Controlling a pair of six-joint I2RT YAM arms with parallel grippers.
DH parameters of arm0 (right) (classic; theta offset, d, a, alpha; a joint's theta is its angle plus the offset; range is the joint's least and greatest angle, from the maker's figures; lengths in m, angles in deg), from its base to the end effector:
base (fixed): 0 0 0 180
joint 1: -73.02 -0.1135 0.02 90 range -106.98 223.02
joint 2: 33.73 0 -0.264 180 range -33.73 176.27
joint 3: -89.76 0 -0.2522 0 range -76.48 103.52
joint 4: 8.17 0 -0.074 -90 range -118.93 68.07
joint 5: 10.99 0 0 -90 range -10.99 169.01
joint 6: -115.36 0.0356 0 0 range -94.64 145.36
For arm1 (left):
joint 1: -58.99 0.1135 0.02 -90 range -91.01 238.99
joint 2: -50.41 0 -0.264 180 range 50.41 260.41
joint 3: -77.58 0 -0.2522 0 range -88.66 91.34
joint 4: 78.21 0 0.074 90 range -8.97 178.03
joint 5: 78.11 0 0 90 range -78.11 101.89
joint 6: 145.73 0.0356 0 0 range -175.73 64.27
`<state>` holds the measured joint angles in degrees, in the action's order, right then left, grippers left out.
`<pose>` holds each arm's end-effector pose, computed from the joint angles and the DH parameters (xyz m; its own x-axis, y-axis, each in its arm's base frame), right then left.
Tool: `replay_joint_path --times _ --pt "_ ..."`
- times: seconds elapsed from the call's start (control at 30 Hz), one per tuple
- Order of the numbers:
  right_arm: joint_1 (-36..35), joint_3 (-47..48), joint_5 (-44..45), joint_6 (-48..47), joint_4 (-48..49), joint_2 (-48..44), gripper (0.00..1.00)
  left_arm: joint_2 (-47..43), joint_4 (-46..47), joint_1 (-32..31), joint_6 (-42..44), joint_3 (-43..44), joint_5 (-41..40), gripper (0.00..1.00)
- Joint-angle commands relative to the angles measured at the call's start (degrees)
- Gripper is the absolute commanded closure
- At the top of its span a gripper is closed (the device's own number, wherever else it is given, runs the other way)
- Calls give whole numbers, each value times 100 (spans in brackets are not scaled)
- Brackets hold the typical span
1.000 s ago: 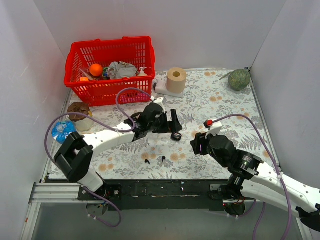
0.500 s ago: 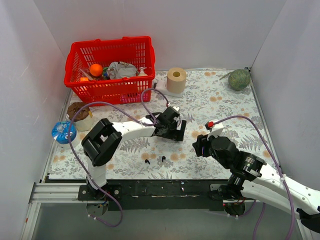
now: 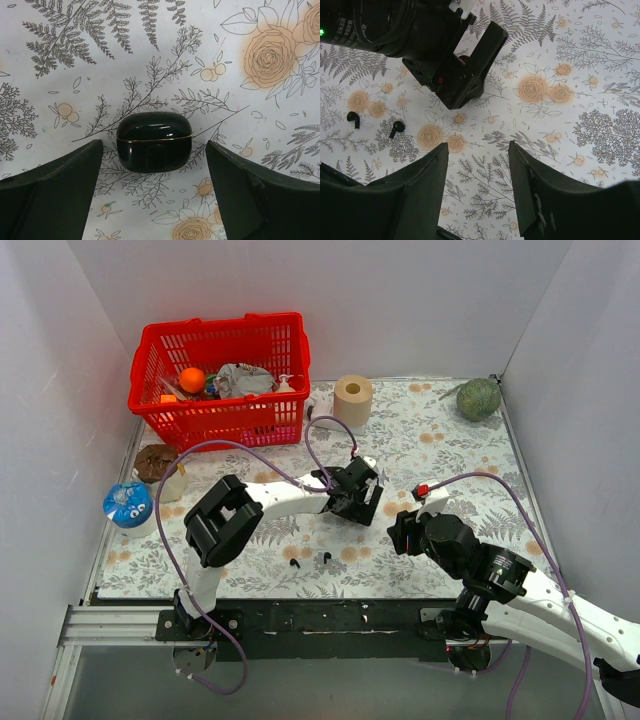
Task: Insert the wireless bluetooth earbuds into the charging case
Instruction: Pick up the charging case at the center of the board.
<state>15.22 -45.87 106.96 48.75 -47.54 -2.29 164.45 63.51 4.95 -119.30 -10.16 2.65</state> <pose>0.0860 0.1053 0.2607 -0.4257 -0.0180 -0.9047 -0.3866 0.9076 0.1639 0.2490 -0.3335 0.1665 -0.8998 -0.2649 -0.3467 -0.1210 0.9150 -0.3850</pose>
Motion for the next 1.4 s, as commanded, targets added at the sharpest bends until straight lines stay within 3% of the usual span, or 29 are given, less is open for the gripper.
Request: replay_joint_path --times 0.0,0.07,0.17,0.47,0.6,0.73,0.93,1.1,1.17,1.2,1.23,1.33,1.37 --pt "14 217 27 -98 91 -50 41 -13 -159 -45 213 140 -272 20" --pt "14 217 27 -99 108 -42 41 13 -168 -45 266 148 -289 28" --pt "14 226 18 -99 126 -42 41 83 -194 -45 319 201 -307 32" --pt "14 165 18 -72 100 -85 41 277 -291 -45 302 262 -421 27" --pt "14 156 27 -63 82 -94 41 294 -291 -54 284 236 -421 30" --pt "14 130 53 -63 73 -121 41 286 -308 -80 240 218 -465 44" --pt "14 112 18 -37 73 -138 41 329 -431 -133 99 210 -553 49" --pt "23 112 -8 -11 65 -173 41 242 -405 -151 -24 113 -606 62" --pt "14 103 -17 -2 65 -191 41 189 -300 -151 -24 26 -632 57" --pt "14 86 -34 -2 64 -191 41 154 -282 -151 -41 16 -650 37" --pt "14 85 -26 7 64 -200 41 136 -291 -151 -59 8 -685 27" --pt "14 85 -43 16 64 -191 41 92 -326 -159 -146 16 -816 9" --pt "14 85 -43 24 64 -191 41 84 -335 -159 -182 42 -860 8"
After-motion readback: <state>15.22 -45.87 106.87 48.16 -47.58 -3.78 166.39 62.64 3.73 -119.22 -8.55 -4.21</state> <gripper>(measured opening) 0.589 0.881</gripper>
